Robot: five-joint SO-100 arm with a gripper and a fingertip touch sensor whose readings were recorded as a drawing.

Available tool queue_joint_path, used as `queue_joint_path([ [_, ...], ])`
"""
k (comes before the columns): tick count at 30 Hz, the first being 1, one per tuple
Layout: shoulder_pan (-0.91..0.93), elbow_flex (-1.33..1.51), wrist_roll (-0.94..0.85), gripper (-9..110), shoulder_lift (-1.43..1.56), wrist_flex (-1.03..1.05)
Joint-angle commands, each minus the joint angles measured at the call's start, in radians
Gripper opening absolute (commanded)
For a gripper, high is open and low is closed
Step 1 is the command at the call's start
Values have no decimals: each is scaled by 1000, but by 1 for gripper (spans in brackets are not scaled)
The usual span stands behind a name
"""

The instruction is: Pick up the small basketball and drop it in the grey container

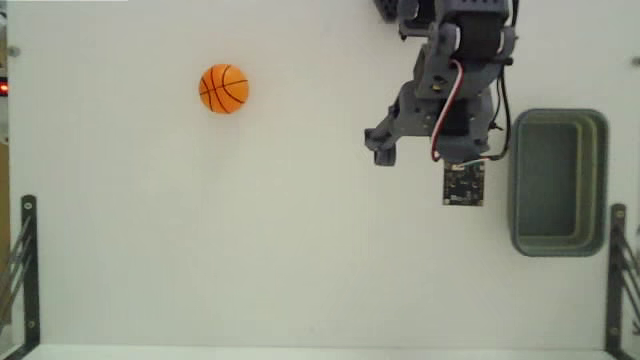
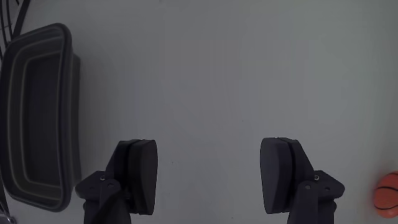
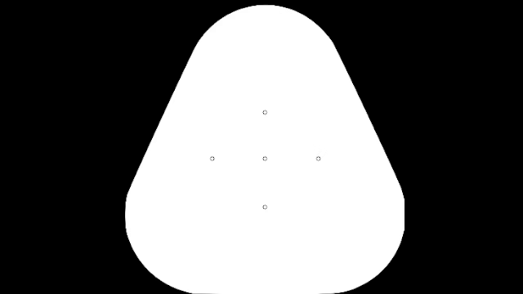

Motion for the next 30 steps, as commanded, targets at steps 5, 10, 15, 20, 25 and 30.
queue_joint_path([
  [5,20,4,5,110,37,2],
  [10,98,4,5,110,37,2],
  [15,179,4,5,110,37,2],
  [20,261,4,5,110,37,2],
  [25,345,4,5,110,37,2],
  [30,434,4,5,110,37,2],
])
